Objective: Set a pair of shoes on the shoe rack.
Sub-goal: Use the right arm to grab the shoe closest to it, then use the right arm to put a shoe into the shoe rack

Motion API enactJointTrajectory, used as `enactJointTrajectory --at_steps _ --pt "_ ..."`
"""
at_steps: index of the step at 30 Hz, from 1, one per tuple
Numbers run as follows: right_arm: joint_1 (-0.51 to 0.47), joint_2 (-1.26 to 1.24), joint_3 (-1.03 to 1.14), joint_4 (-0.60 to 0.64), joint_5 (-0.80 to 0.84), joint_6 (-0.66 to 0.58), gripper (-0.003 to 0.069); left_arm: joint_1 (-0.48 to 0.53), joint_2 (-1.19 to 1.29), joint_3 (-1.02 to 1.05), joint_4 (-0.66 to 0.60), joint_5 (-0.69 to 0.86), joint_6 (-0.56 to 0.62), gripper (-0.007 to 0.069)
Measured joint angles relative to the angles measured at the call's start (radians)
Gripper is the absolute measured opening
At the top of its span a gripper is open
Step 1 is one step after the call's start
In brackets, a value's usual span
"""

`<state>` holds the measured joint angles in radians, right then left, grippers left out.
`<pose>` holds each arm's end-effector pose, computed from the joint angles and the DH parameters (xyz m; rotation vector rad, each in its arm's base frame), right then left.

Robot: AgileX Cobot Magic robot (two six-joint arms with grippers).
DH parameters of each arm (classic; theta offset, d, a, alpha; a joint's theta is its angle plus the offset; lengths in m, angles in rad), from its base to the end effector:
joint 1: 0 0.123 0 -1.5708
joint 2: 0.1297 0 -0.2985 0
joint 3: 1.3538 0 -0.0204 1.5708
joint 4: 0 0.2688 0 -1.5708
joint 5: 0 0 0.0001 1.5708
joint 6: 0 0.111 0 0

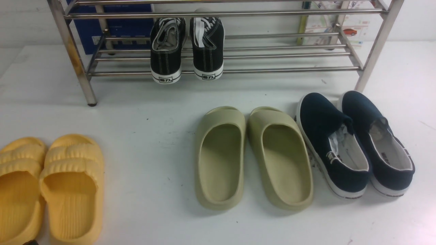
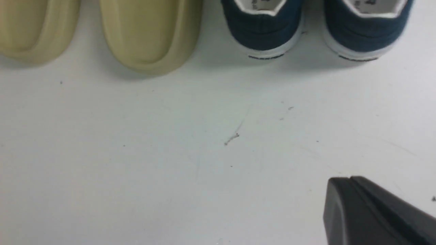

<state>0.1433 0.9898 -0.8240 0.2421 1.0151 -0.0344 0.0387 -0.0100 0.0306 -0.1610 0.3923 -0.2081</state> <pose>0.1853 0.0496 0.2950 -0.1324 2.6552 0.3507 0.0758 -0.0039 0.1619 -0.3323 1.8713 -0.2748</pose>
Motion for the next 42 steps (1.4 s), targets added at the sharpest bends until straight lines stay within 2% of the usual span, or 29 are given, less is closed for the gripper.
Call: enactJointTrajectory --at_steps 3,4,5,6,8,13,16,20,22,23,24,25,26,28,33,42 --pt "0.125 0.104 -0.052 -0.033 -0.021 0.0 0.005 0.0 0.0 0.0 0.0 0.0 0.0 0.0035" --pt "0.125 0.104 -0.057 -0.033 -0.023 0.0 0.0053 0.0 0.0 0.0 0.0 0.0 0.0 0.0035" --pt "0.209 0.176 -0.097 -0.074 -0.042 0.0 0.0096 0.0 0.0 0.0 0.0 0.0 0.0 0.0039" --pt "0.209 0.176 -0.101 -0.074 -0.045 0.0 0.0101 0.0 0.0 0.0 0.0 0.0 0.0 0.0039" --pt "0.291 0.281 -0.157 -0.151 -0.084 0.0 0.0204 0.0 0.0 0.0 0.0 0.0 0.0 0.004" --pt "0.306 0.469 -0.208 -0.234 -0.175 0.0 0.0435 0.0 0.0 0.0 0.0 0.0 0.0 0.0047" --pt "0.292 0.564 -0.211 -0.249 -0.232 0.014 0.0478 0.0 0.0 0.0 0.0 0.0 0.0 0.005" --pt "0.278 0.647 -0.218 -0.254 -0.274 0.022 0.0437 0.0 0.0 0.0 0.0 0.0 0.0 0.0055" --pt "0.276 0.683 -0.219 -0.256 -0.292 0.022 0.034 0.0 0.0 0.0 0.0 0.0 0.0 0.0057" --pt "0.276 0.686 -0.22 -0.256 -0.296 0.022 0.032 0.0 0.0 0.0 0.0 0.0 0.0 0.0057" --pt "0.274 0.694 -0.223 -0.26 -0.298 0.022 0.0235 0.0 0.0 0.0 0.0 0.0 0.0 0.0058" --pt "0.274 0.694 -0.223 -0.26 -0.298 0.022 0.0212 0.0 0.0 0.0 0.0 0.0 0.0 0.0059" --pt "0.271 0.694 -0.226 -0.259 -0.298 0.022 0.0135 0.0 0.0 0.0 0.0 0.0 0.0 0.006" --pt "0.271 0.693 -0.228 -0.25 -0.301 0.022 0.0058 0.0 0.0 0.0 0.0 0.0 0.0 0.0062" --pt "0.274 0.643 -0.233 -0.215 -0.253 0.022 0.0058 0.0 0.0 0.0 0.0 0.0 0.0 0.0068" --pt "0.275 0.534 -0.418 -0.157 -0.06 -0.033 0.0058 0.0 0.0 0.0 0.0 0.0 0.0 0.0073"
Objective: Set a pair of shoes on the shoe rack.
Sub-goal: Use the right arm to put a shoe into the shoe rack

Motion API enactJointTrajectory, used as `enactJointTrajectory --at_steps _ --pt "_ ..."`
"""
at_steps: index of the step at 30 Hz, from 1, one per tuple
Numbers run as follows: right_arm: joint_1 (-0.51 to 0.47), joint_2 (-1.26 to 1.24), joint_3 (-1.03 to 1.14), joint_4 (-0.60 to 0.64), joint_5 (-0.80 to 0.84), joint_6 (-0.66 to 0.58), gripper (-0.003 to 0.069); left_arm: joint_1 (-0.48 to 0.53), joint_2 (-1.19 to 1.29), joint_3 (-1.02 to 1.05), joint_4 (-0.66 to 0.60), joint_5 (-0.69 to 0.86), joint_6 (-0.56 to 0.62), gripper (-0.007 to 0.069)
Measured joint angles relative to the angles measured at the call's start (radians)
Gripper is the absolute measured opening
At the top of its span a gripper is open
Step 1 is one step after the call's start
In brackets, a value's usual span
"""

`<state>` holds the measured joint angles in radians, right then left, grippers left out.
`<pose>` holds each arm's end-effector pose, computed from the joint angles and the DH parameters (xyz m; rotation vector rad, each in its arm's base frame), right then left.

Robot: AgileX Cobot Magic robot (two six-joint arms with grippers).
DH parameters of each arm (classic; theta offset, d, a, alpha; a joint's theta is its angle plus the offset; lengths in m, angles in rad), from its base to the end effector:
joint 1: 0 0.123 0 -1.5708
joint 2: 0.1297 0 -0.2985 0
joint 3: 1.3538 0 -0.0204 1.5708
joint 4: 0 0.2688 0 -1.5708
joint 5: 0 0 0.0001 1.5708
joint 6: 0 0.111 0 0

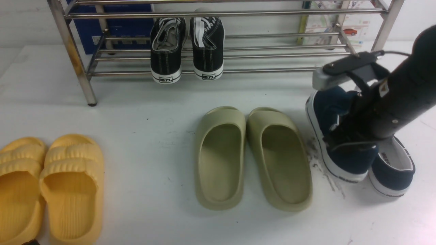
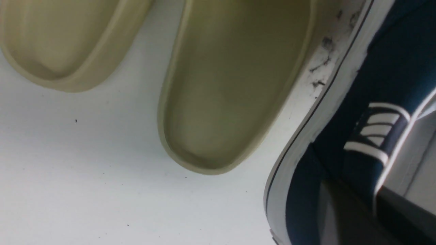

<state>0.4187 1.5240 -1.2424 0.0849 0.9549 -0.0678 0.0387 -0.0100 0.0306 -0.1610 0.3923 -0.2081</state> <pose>0.3055 0.1444 0.2876 -0.6127 2.6633 0.2095 0.0758 -0.0039 0.1619 -0.3323 1.8713 -0.2748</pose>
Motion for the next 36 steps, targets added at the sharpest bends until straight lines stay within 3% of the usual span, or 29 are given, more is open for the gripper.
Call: enactJointTrajectory --at_steps 14,36 --pt "0.0 0.036 -0.193 0.064 0.011 -0.1 0.0058 0.0 0.0 0.0 0.0 0.0 0.0 0.0082" --pt "0.0 0.551 -0.694 -0.085 -0.133 -0.121 0.0058 0.0 0.0 0.0 0.0 0.0 0.0 0.0103"
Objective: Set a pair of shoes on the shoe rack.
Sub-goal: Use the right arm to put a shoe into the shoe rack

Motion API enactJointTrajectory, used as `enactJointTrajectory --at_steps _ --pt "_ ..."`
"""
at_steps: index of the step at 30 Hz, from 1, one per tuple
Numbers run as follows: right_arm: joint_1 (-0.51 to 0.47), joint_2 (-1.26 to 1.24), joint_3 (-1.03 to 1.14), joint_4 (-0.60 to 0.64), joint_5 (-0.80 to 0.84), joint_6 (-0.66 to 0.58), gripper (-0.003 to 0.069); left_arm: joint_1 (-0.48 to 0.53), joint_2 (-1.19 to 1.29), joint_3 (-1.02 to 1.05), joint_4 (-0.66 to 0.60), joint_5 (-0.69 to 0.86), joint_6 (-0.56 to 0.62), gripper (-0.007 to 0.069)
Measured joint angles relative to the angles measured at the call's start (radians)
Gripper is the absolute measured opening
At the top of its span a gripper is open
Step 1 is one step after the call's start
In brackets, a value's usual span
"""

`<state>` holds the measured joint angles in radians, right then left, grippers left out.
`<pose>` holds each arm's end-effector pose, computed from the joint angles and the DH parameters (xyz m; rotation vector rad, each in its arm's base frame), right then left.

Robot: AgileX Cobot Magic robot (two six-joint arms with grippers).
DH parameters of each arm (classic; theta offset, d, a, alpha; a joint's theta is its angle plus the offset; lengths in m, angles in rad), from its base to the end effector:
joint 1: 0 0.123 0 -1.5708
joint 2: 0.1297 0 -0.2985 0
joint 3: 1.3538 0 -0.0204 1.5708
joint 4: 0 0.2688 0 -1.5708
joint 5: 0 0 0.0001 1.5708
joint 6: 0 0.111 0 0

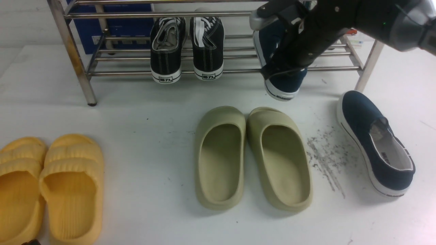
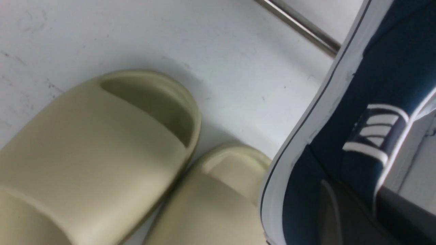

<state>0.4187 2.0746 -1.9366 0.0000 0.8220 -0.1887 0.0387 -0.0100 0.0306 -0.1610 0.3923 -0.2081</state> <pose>0.4728 0.2104 0.2852 -0.7315 2.3342 0.1021 0.0758 -0.0039 0.1619 -0.3323 1.8713 -0.2748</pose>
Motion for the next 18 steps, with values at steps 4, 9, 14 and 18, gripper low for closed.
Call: enactJointTrajectory --at_steps 4,9,14,18 --pt "0.0 0.057 -0.063 -0.006 -0.025 0.0 0.0058 0.0 0.0 0.0 0.0 0.0 0.0 0.0106" --pt "0.0 0.117 -0.132 -0.019 -0.058 0.0 0.0058 0.0 0.0 0.0 0.0 0.0 0.0 0.011" --pt "0.0 0.144 -0.16 -0.025 -0.072 0.0 0.0058 0.0 0.0 0.0 0.0 0.0 0.0 0.0116" --pt "-0.002 0.163 -0.162 -0.023 -0.086 0.0 0.0058 0.0 0.0 0.0 0.0 0.0 0.0 0.0122"
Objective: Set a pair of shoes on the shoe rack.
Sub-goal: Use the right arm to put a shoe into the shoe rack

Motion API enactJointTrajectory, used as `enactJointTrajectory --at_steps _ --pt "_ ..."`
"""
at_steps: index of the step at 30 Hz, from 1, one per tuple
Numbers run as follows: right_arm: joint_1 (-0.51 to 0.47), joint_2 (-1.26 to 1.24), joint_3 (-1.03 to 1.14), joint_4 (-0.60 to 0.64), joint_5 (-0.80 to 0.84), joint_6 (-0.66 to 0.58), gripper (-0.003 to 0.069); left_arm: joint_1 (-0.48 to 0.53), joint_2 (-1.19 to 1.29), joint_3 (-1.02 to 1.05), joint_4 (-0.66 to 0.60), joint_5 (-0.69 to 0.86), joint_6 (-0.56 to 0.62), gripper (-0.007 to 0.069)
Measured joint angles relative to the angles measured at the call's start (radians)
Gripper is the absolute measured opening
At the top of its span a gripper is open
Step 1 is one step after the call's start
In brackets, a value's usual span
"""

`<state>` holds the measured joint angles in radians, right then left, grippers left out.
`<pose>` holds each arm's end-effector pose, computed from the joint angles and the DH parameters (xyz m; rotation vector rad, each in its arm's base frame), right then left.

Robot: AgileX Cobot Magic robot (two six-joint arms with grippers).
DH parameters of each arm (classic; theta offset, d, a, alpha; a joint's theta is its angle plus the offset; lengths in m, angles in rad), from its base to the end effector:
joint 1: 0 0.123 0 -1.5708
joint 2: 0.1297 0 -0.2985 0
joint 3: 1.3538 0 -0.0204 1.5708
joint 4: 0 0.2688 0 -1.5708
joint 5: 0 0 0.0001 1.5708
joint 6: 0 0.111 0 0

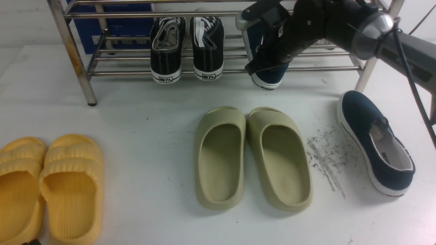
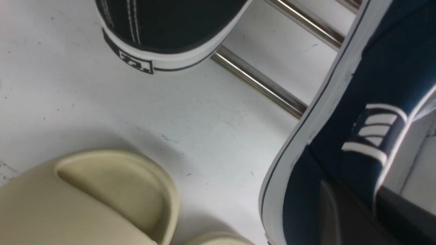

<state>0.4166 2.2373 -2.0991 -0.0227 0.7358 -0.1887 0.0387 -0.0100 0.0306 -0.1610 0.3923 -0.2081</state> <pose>0.5138 0.2255 0.2598 -0.7149 2.2479 0.0849 0.0758 -0.0039 0.1619 -0.3323 1.8713 -0.2748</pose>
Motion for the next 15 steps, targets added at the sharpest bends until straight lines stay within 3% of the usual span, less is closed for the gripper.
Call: enactJointTrajectory --at_steps 15 --pt "-0.007 0.007 -0.004 -0.013 -0.048 0.036 0.0058 0.0 0.0 0.0 0.0 0.0 0.0 0.0131"
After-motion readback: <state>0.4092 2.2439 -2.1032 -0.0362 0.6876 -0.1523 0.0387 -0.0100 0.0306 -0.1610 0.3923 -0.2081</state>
